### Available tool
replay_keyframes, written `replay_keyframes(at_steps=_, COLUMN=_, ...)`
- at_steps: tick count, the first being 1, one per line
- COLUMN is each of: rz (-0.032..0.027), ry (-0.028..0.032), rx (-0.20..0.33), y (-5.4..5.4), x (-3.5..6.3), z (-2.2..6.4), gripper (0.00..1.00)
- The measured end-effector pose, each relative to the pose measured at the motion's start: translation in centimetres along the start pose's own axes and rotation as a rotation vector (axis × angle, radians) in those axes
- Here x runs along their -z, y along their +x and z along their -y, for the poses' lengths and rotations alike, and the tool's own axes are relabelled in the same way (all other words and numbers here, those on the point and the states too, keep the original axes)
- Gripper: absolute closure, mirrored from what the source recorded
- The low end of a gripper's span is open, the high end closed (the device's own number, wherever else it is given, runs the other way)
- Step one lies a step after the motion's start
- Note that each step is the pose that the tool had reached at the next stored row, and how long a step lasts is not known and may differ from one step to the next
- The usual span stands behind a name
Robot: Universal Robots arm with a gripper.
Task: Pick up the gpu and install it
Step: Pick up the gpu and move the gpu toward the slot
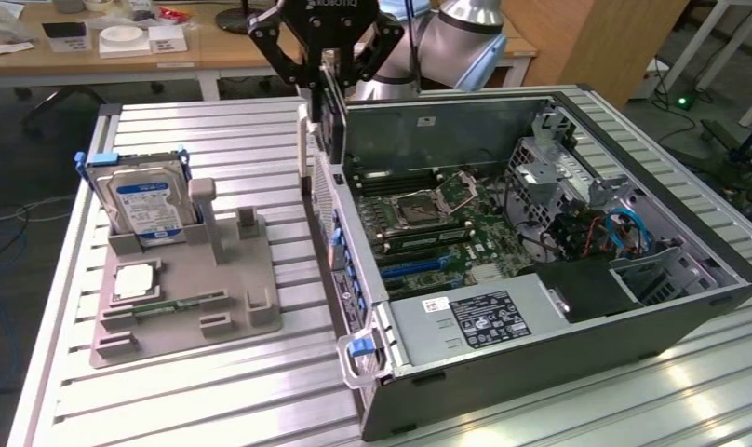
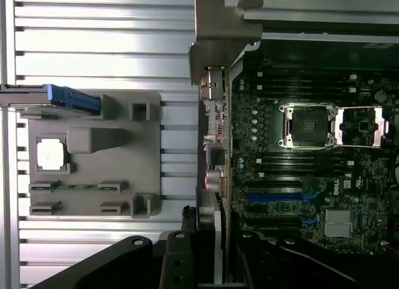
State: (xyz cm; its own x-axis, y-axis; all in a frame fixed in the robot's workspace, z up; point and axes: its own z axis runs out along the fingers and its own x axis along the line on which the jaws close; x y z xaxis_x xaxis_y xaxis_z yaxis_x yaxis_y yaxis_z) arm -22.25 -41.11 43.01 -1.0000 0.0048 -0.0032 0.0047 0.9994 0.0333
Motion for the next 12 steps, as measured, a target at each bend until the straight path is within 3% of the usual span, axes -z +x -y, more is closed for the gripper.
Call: replay_keyframes(at_steps=12, rz=0.0, ry=0.0, rx=0.0, y=-2.4, x=-0.01, z=-0.01, gripper=0.72)
